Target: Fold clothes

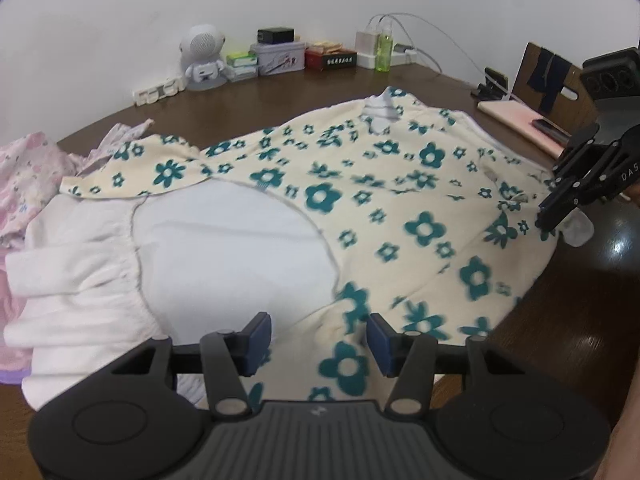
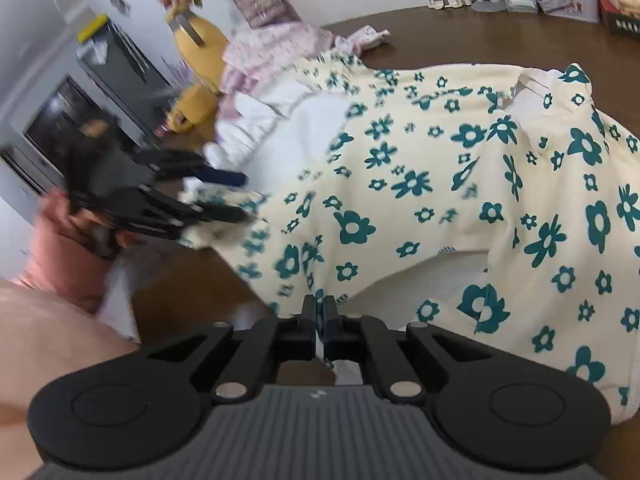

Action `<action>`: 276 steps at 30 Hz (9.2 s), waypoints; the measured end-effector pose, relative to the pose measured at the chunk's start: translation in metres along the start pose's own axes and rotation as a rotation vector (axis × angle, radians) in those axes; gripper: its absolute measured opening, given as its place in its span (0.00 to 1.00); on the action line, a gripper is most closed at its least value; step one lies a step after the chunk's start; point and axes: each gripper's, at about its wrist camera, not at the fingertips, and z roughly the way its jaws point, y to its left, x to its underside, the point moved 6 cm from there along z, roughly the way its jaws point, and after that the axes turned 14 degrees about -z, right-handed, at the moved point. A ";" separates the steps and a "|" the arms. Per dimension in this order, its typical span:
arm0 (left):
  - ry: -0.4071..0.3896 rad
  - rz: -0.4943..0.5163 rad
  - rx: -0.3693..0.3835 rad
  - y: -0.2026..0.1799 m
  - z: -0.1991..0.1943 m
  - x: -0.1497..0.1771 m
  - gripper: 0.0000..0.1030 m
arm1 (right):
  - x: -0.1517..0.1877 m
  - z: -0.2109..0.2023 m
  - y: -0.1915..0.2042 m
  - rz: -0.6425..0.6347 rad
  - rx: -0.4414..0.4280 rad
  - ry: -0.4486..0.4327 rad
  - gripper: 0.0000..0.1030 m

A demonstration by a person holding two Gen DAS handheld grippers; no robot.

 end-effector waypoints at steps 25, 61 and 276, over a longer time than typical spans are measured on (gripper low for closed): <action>-0.120 0.060 -0.025 0.015 -0.055 0.009 0.77 | 0.022 -0.029 0.020 -0.074 -0.007 -0.067 0.65; -0.039 0.335 -0.312 -0.021 -0.051 0.069 0.55 | 0.072 -0.017 0.052 -0.658 0.521 0.277 0.61; -0.276 0.735 -0.321 0.024 -0.023 0.022 0.53 | -0.036 0.051 -0.002 -0.684 0.317 -0.056 0.46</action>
